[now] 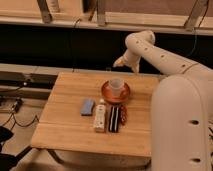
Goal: Move the arm in a circular motion
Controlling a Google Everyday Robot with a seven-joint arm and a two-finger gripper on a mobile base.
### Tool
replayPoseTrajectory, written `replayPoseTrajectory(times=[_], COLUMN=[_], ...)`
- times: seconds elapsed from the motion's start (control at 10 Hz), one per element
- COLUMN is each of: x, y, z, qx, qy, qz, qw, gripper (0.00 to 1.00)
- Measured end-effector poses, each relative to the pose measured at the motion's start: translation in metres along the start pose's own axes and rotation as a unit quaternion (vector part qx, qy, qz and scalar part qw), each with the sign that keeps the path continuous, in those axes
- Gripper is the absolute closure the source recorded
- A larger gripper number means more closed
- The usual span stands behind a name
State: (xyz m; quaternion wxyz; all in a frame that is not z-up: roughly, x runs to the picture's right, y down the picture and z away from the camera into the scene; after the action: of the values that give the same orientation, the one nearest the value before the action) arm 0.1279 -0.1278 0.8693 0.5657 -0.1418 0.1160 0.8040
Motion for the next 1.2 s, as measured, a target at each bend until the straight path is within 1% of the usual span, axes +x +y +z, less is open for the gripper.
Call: replayPoseTrajectory(times=[0.1, 0.2, 0.3, 0.4, 0.5, 0.6, 0.7, 0.8, 0.9, 1.0, 1.1, 1.2], x=[-0.009, -0.016, -0.013, -0.005, 0.005, 0.027, 0.046, 0.061, 0.081, 0.091, 0.099, 0.101], y=[0.014, 0.037, 0.075, 0.107, 0.131, 0.163, 0.177, 0.179, 0.173, 0.156, 0.126, 0.101], z=[-0.001, 0.0, 0.002, 0.001, 0.0, -0.005, -0.009, -0.014, -0.02, -0.022, -0.024, -0.023], qx=[0.008, 0.013, 0.011, 0.005, -0.002, -0.016, -0.025, -0.029, -0.032, -0.028, -0.019, -0.008], qy=[-0.003, -0.004, 0.001, 0.007, 0.014, 0.028, 0.04, 0.05, 0.063, 0.071, 0.082, 0.088], qz=[-0.018, -0.045, -0.083, -0.119, -0.148, -0.189, -0.218, -0.236, -0.254, -0.254, -0.24, -0.222], qw=[0.9998, 0.9989, 0.9965, 0.9928, 0.9889, 0.9815, 0.9749, 0.9699, 0.9645, 0.9641, 0.9671, 0.9711], gripper=[0.2, 0.2, 0.2, 0.2, 0.2, 0.2, 0.2, 0.2, 0.2, 0.2, 0.2, 0.2])
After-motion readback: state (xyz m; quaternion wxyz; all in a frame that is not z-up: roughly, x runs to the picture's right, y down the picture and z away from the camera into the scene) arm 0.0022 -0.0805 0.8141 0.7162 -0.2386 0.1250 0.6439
